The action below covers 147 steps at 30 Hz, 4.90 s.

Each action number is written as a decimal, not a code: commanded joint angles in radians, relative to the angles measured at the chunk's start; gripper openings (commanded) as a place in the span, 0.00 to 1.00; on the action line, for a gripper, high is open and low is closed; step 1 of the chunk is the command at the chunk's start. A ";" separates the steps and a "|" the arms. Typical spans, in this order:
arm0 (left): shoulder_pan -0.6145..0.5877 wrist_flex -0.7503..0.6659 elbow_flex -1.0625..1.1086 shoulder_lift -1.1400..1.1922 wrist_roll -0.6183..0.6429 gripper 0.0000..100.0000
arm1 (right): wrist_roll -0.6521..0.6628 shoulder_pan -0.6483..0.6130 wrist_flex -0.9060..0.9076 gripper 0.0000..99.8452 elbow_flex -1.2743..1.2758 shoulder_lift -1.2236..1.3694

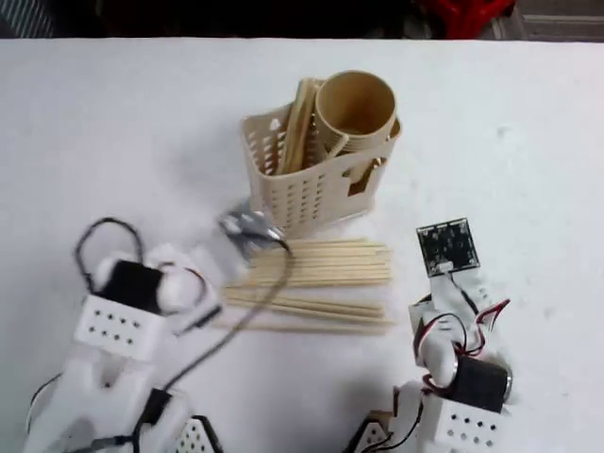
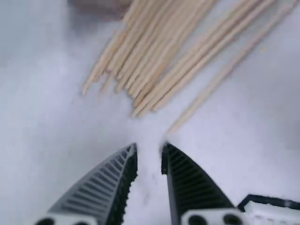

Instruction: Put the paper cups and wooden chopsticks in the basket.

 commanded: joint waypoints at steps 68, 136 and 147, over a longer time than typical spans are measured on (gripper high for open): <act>0.344 -0.333 -0.588 1.058 0.032 0.02 | -0.098 0.143 -0.116 0.02 0.414 -0.282; 0.259 -0.410 -0.459 0.963 0.017 0.04 | -0.098 0.143 -0.116 0.02 0.414 -0.282; 0.259 -0.410 -0.453 0.964 0.017 0.10 | -0.098 0.143 -0.116 0.02 0.414 -0.282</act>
